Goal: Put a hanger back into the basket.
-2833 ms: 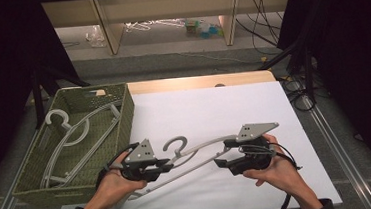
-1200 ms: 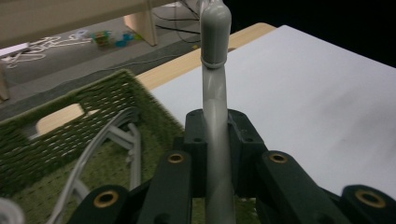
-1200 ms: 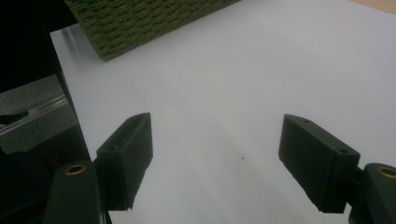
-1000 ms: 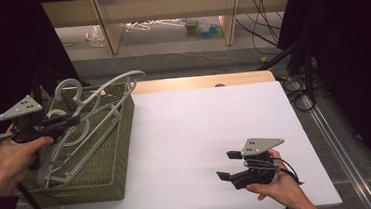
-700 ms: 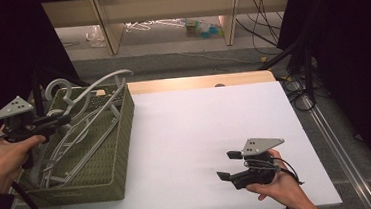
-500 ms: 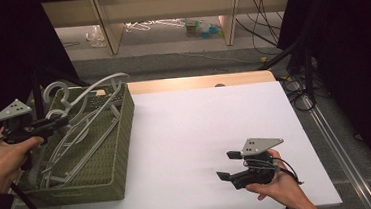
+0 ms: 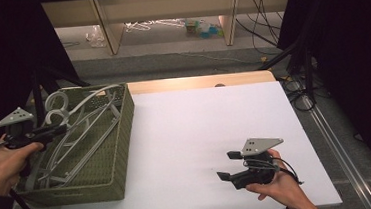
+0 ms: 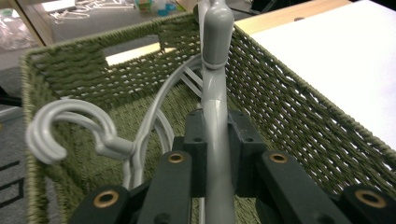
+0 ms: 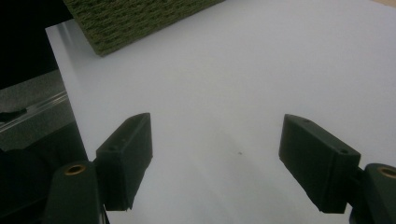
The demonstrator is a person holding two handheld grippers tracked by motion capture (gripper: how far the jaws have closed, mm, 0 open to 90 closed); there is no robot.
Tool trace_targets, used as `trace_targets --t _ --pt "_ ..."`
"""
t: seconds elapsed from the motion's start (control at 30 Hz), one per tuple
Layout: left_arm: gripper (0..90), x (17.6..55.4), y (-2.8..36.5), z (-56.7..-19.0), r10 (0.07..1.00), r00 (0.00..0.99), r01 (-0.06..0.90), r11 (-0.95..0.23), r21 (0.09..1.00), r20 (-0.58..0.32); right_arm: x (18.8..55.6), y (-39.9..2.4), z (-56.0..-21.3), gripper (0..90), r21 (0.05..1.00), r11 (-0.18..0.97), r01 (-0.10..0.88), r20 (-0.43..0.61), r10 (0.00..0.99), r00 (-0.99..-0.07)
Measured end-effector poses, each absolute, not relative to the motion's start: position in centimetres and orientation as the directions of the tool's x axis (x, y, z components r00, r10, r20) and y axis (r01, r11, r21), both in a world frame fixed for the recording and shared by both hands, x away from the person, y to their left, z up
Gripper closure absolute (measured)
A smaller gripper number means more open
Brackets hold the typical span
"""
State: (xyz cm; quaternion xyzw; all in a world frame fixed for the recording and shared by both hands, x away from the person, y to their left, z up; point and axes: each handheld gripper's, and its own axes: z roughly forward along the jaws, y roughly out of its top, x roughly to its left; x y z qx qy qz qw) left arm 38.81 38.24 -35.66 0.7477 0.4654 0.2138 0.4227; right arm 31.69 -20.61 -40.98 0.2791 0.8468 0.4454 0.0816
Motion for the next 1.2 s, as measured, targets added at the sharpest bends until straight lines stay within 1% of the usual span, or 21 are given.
trace_targets --t 0.17,0.37,0.53,0.63,0.67,0.87,0.9,1.03,1.2 --pt "78.9 39.3 37.8 -36.2 0.871 0.484 0.535 -0.224 0.815 -0.078 31.7 -20.6 -41.0 26.8 0.796 0.451 0.404 0.111 0.547 -0.829" --pt "78.9 39.5 38.6 -37.2 0.864 0.475 0.564 -0.152 0.812 -0.168 31.7 -20.7 -41.1 26.8 0.793 0.459 0.401 0.106 0.545 -0.832" --pt "78.9 39.7 38.7 -38.1 0.864 0.466 0.588 -0.139 0.797 -0.193 31.8 -20.6 -41.1 26.8 0.788 0.464 0.405 0.109 0.543 -0.833" --pt "79.0 40.0 38.8 -38.6 0.871 0.461 0.613 -0.172 0.771 -0.172 31.8 -20.7 -41.1 26.8 0.788 0.462 0.407 0.110 0.545 -0.831" --pt "79.0 40.1 38.6 -38.9 0.872 0.451 0.617 -0.150 0.773 -0.190 31.8 -20.7 -41.1 26.8 0.788 0.462 0.407 0.110 0.545 -0.831" --pt "78.9 40.5 38.8 -39.6 0.872 0.442 0.644 -0.147 0.751 -0.208 31.8 -20.7 -41.2 26.8 0.789 0.462 0.405 0.109 0.543 -0.833" --pt "78.8 40.5 38.9 -39.8 0.877 0.439 0.650 -0.156 0.744 -0.199 31.8 -20.7 -41.2 26.8 0.789 0.463 0.404 0.109 0.542 -0.833" --pt "77.9 40.6 39.4 -40.2 0.889 0.406 0.650 -0.116 0.751 -0.213 31.8 -20.7 -41.2 26.8 0.786 0.460 0.412 0.117 0.543 -0.831" --pt "76.8 40.7 39.6 -40.5 0.931 0.337 0.661 -0.131 0.739 -0.137 31.9 -20.6 -41.3 26.8 0.787 0.462 0.410 0.114 0.544 -0.831"
